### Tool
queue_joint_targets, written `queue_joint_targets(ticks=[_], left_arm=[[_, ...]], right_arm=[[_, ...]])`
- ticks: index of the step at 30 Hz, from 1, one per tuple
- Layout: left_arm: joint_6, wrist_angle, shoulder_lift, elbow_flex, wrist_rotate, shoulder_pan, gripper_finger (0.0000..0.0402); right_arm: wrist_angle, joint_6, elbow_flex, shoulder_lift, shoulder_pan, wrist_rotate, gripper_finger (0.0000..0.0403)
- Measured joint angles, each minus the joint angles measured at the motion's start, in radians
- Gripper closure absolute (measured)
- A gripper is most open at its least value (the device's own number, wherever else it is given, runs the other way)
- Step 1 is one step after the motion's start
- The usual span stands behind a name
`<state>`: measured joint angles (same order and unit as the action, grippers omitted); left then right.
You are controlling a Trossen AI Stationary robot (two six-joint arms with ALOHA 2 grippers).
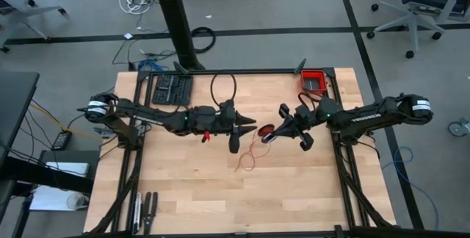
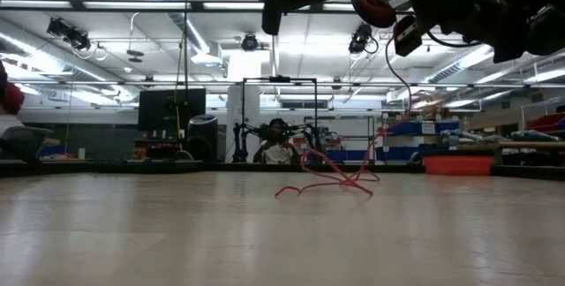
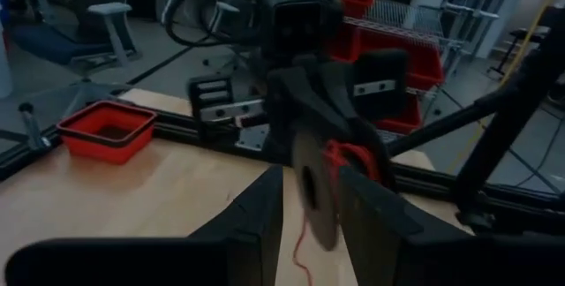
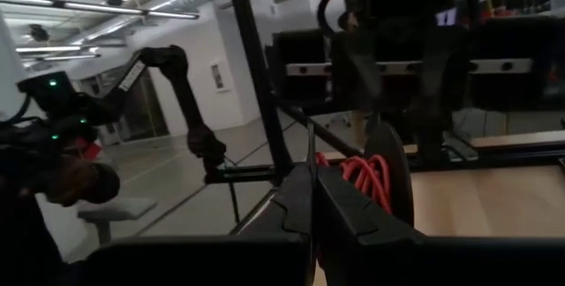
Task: Coil cords
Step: Coil the red wire on the black spool
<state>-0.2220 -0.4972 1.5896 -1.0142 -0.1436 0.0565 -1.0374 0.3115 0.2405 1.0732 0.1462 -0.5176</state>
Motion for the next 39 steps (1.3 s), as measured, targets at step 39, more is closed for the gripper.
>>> queue_joint_targets(ticks=[39], left_arm=[[0.133,-0.006,0.0,-0.002,-0.128,0.013,0.04]], right_arm=[[0.143,-0.044,0.137,-0.01,-0.015,0.035,0.0318]])
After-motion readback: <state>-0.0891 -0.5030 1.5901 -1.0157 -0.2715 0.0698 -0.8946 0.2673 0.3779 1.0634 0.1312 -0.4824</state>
